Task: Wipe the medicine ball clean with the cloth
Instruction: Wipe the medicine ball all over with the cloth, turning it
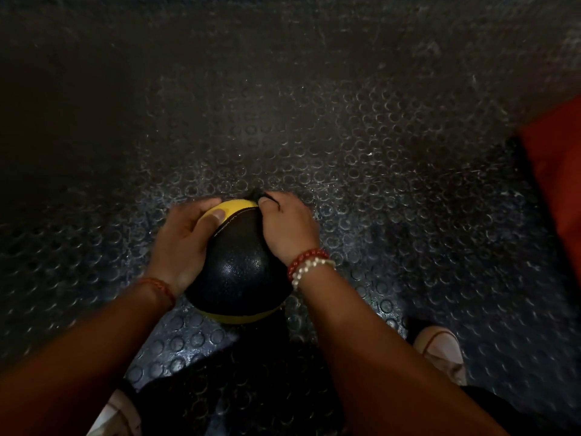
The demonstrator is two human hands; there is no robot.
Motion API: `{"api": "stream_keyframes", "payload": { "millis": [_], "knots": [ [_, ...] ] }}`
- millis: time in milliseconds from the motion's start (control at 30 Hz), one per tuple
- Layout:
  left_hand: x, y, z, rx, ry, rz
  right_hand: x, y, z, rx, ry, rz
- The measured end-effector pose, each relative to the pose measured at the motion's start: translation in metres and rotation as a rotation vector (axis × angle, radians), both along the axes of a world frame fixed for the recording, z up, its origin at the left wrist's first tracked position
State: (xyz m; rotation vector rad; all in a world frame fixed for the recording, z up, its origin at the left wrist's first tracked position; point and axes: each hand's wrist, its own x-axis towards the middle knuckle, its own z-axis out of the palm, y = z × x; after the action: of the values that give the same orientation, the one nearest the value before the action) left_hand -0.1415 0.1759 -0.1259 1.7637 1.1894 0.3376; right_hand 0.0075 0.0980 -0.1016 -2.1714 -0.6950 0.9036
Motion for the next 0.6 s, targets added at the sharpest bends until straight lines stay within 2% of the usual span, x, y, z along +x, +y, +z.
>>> {"api": "stream_keyframes", "payload": {
  "millis": [133,267,400,500,600],
  "knots": [
    [0.003,-0.005,0.003,-0.008,-0.012,-0.001,0.016,-0.001,-0.018,-0.065,0.299,-0.194],
    [0.012,-0.008,0.004,0.014,-0.004,-0.023,0.013,-0.016,-0.026,-0.078,0.325,-0.323],
    [0.015,-0.008,0.007,0.053,0.023,-0.047,-0.014,-0.032,-0.007,-0.056,0.116,-0.347],
    [0.010,-0.010,0.008,0.074,0.025,-0.077,-0.025,-0.028,0.013,0.012,-0.128,-0.135],
    [0.007,-0.015,0.008,0.098,0.012,-0.117,-0.015,-0.015,0.013,0.025,-0.181,0.070]
  ]
}}
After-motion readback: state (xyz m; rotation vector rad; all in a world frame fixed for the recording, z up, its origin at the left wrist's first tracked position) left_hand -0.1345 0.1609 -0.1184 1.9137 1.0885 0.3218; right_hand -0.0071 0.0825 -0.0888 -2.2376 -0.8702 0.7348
